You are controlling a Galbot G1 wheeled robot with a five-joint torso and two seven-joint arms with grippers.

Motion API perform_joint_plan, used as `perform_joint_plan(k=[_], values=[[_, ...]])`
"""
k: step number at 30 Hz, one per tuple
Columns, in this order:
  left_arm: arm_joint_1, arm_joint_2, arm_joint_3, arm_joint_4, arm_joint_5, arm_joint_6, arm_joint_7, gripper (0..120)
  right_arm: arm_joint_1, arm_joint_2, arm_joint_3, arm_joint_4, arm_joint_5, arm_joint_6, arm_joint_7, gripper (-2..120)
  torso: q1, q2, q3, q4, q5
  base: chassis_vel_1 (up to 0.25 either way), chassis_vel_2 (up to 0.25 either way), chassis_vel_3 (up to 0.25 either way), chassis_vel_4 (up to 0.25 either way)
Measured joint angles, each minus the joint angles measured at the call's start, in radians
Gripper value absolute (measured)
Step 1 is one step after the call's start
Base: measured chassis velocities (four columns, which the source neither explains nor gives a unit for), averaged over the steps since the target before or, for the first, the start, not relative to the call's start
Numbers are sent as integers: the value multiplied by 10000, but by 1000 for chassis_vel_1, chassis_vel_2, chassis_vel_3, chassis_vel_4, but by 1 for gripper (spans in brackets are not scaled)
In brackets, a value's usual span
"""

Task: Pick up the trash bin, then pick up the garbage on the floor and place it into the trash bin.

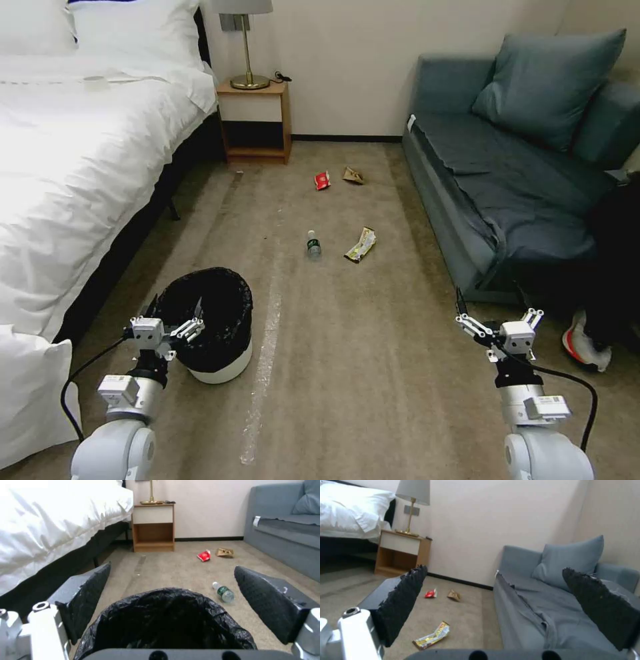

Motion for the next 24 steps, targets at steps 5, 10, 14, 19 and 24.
perform_joint_plan(k=[5, 10, 14, 19, 24], values=[[-3, -19, -8, 34, -7, -25, -53, 99, 10, 24, -8, -34, -4, 0, 0, 100, 0, 0, 0, 0, 0, 0, 0, 0, 0], [6, -57, 8, 47, -165, 91, -444, 98, 8, 31, 5, -76, 1, 36, 28, 100, 0, 1, 0, 0, 0, 0, 0, 0, 0], [-54, -129, 88, -59, -908, 955, -1456, 99, -7, 59, 10, -76, -2, 44, 87, 100, 0, 0, 0, 0, 0, 0, 0, 0, 0], [-248, -194, 55, -81, -1563, 1913, -2908, 99, -54, 82, 11, -64, -65, 44, 153, 100, 0, 0, 0, 0, -1, 0, 0, 0, 0], [-562, -29, -159, 98, -3036, 2673, -4524, 100, -108, 105, 41, -31, -84, 117, 161, 100, 0, 0, 0, 1, 0, 0, 0, 0, 0]])
